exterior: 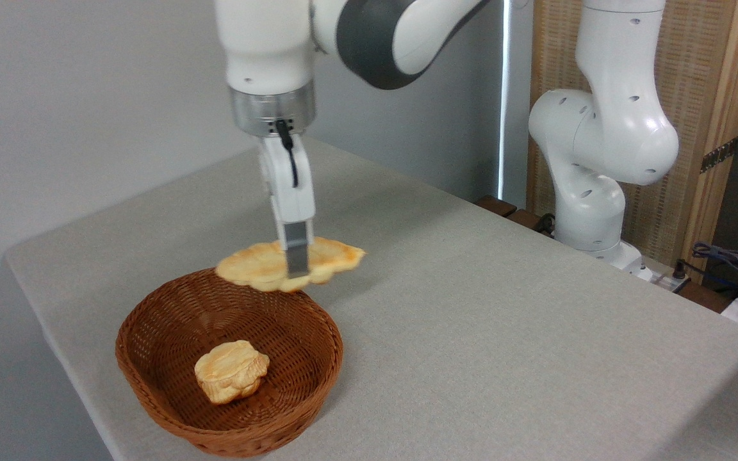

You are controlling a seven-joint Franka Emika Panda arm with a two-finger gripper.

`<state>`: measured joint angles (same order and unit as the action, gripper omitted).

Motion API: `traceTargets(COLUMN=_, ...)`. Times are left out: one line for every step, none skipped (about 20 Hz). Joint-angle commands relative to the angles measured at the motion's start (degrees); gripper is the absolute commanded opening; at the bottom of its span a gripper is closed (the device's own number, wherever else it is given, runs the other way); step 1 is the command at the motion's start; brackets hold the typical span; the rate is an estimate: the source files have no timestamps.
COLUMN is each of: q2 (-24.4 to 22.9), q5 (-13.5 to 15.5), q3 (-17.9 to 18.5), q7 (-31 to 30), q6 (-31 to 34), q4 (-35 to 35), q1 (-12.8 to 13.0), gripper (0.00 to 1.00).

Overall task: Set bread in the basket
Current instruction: 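Lift the held roll and carry it over the wicker basket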

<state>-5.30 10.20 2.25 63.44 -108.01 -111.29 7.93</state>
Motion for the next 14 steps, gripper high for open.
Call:
traceTargets(q2=7.05, q5=3.16, q3=-1.28, q7=-9.62, q6=1.49, q4=9.50, q1=0.16, gripper=0.63)
traceTargets(q2=8.54, q5=3.42, q3=-1.72, q7=-12.26, q6=1.05, q4=10.99, q1=0.16, gripper=0.64)
traceTargets(q2=9.95, q5=3.42, q3=-2.42, q7=-14.55, q6=0.88, q4=12.49, q1=0.16, gripper=0.66)
traceTargets(q2=11.27, q5=3.34, q3=-3.29, q7=-16.05, q6=0.87, q4=13.72, q1=0.16, gripper=0.66)
traceTargets(q2=12.24, q5=3.25, q3=-4.00, q7=-17.19, q6=0.79, q4=14.26, q1=0.16, gripper=0.66)
traceTargets(q2=13.12, q5=3.33, q3=-4.79, q7=-18.34, q6=0.09, q4=14.70, q1=0.16, gripper=0.67)
traceTargets(q2=13.91, q5=3.34, q3=-5.41, q7=-19.83, q6=-1.14, q4=14.96, q1=0.16, gripper=0.68)
traceTargets(q2=14.53, q5=3.25, q3=-5.85, q7=-21.24, q6=-2.80, q4=14.96, q1=0.16, gripper=0.69)
traceTargets(q2=14.88, q5=3.07, q3=-6.37, q7=-22.03, q6=-4.04, q4=14.96, q1=0.16, gripper=0.71)
traceTargets(q2=15.06, q5=2.98, q3=-6.73, q7=-22.21, q6=-4.40, q4=14.96, q1=0.16, gripper=0.74)
traceTargets(q2=15.15, q5=2.98, q3=-6.73, q7=-22.22, q6=-4.49, q4=14.96, q1=0.16, gripper=0.78)
traceTargets(q2=15.15, q5=2.98, q3=-6.73, q7=-22.13, q6=-4.49, q4=14.96, q1=0.16, gripper=0.80)
traceTargets(q2=15.15, q5=2.98, q3=-6.73, q7=-22.22, q6=-4.49, q4=14.96, q1=0.16, gripper=0.85)
traceTargets(q2=15.15, q5=2.98, q3=-6.73, q7=-22.13, q6=-4.49, q4=14.96, q1=0.16, gripper=0.90)
